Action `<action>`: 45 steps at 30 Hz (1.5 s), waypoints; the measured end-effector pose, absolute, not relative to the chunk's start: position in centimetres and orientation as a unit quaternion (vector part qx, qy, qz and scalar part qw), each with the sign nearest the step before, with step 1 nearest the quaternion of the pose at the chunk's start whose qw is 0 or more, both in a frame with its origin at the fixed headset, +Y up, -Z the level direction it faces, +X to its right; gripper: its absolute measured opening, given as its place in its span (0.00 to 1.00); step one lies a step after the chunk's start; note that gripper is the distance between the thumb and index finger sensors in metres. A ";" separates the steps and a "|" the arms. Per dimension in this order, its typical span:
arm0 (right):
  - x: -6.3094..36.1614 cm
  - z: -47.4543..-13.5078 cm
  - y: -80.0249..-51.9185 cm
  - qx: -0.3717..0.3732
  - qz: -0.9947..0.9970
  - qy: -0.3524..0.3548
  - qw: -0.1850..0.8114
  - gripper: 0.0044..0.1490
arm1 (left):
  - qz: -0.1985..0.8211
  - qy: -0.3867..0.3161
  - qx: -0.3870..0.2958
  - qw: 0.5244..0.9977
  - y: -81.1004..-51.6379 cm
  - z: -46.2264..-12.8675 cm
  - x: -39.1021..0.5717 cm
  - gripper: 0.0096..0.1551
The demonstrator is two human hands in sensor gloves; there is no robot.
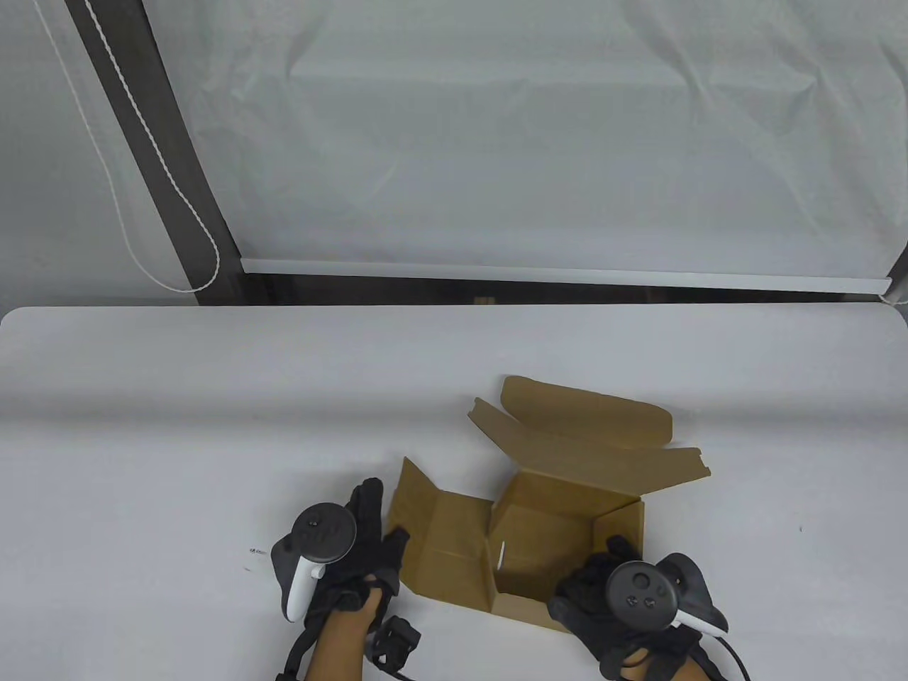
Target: Fully disassemble mailer box
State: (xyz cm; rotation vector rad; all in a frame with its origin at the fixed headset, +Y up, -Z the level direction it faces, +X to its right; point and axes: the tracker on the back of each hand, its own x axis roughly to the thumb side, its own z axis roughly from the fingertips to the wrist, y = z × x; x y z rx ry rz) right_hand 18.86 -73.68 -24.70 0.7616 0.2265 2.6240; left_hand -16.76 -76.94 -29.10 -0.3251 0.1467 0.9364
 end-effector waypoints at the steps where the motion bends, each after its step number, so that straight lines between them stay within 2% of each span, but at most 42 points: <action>1: 18.9 -24.7 -73.7 0.273 0.938 0.081 0.200 0.42 | 0.428 0.105 -0.179 0.880 -77.3 -29.0 -17.1 0.54; 4: 18.9 -24.7 -73.7 0.278 0.935 0.082 0.206 0.42 | 0.335 0.146 -0.245 0.898 -78.1 -29.1 -17.0 0.48; 6: 18.8 -24.8 -73.7 0.280 0.933 0.083 0.209 0.42 | 0.258 0.147 -0.299 0.907 -78.9 -29.2 -16.5 0.38; 7: 18.8 -24.8 -73.8 0.286 0.931 0.084 0.212 0.41 | 0.224 0.141 -0.321 0.909 -79.0 -29.2 -16.3 0.39; 9: 18.6 -24.7 -73.8 0.290 0.929 0.086 0.213 0.41 | 0.227 0.107 -0.314 0.916 -78.7 -29.3 -15.4 0.42; 12: 17.9 -24.5 -73.8 0.308 0.925 0.082 0.206 0.40 | 0.242 0.059 -0.235 0.940 -76.5 -29.3 -14.1 0.41; 17: 16.0 -23.9 -73.9 0.350 0.913 0.068 0.200 0.40 | 0.334 -0.116 -0.072 0.933 -73.0 -27.8 -10.7 0.44; 19: 15.3 -23.7 -73.9 0.369 0.905 0.073 0.201 0.40 | 0.361 -0.206 -0.101 0.904 -73.3 -27.3 -8.6 0.44; 23: 14.5 -23.2 -73.8 0.394 0.894 0.077 0.198 0.41 | 0.331 -0.205 -0.239 0.890 -75.2 -27.0 -6.1 0.50; 25: 14.7 -23.3 -73.8 0.385 0.900 0.089 0.187 0.41 | 0.366 -0.184 -0.223 0.884 -75.1 -27.0 -5.9 0.55; 26: 15.0 -23.5 -73.7 0.364 0.907 0.093 0.189 0.42 | 0.363 -0.162 -0.202 0.895 -74.9 -27.1 -6.2 0.57; 29: 16.5 -24.2 -73.5 0.318 0.920 0.100 0.207 0.47 | 0.372 -0.147 -0.222 0.889 -75.4 -27.2 -7.0 0.60; 35: 19.2 -24.6 -72.7 0.261 0.948 0.060 0.175 0.49 | 0.352 -0.150 -0.216 0.898 -75.2 -27.1 -6.5 0.60; 38: 21.8 -25.3 -72.9 0.207 0.947 0.069 0.235 0.50 | 0.357 -0.149 -0.218 0.896 -75.3 -27.1 -6.6 0.60; 43: 27.1 -26.6 -74.9 0.089 0.945 0.116 0.292 0.50 | 0.358 -0.149 -0.218 0.896 -75.3 -27.2 -6.6 0.60; 45: 29.3 -26.9 -76.3 0.025 0.936 0.169 0.308 0.49 | 0.359 -0.147 -0.220 0.895 -75.4 -27.2 -6.7 0.60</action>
